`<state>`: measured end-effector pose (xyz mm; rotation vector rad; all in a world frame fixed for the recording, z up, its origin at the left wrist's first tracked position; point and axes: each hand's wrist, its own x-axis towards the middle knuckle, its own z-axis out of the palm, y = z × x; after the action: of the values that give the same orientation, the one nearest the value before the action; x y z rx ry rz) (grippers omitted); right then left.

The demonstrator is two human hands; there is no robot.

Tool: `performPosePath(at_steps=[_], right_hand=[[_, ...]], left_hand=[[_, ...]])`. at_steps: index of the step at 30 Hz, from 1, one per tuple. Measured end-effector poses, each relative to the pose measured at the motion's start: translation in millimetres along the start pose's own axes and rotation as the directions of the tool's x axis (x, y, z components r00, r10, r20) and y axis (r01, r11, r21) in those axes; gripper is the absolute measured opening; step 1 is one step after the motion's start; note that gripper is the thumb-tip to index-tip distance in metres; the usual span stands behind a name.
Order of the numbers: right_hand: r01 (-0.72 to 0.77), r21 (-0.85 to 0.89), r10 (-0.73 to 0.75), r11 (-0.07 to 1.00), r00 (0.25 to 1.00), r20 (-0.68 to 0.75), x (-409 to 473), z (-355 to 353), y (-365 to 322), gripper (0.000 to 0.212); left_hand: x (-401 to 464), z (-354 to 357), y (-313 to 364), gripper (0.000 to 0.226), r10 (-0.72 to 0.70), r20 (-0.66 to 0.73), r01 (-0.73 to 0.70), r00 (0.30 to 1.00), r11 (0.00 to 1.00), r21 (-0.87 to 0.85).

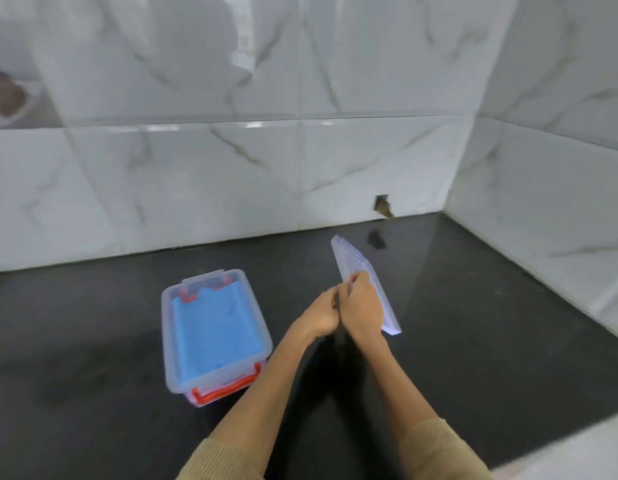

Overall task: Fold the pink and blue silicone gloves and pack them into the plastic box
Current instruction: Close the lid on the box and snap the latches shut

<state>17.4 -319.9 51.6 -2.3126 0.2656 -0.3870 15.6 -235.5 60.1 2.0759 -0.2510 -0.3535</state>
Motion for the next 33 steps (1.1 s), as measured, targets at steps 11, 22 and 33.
performPosePath(at_steps=[11, 22, 33], right_hand=[[0.045, 0.914, -0.273, 0.403, 0.959, 0.074, -37.1, 17.2, -161.5, 0.011], [-0.053, 0.652, -0.166, 0.756, 0.948, 0.27, -87.7, 61.9, -107.8, 0.02], [-0.016, 0.44, -0.123, 0.898, 0.95, 0.286, -111.2, 62.8, -76.3, 0.045]], left_hand=[[-97.6, -138.3, -19.6, 0.051, -0.186, -0.735, -0.133, 0.652, 0.926, -0.353], [-159.1, -98.7, -80.6, 0.048, -0.37, -0.759, -0.094, 0.536, 0.867, -0.489], [-160.0, -73.4, -92.6, 0.049, -0.413, -0.668, 0.001, 0.619, 0.851, -0.525]])
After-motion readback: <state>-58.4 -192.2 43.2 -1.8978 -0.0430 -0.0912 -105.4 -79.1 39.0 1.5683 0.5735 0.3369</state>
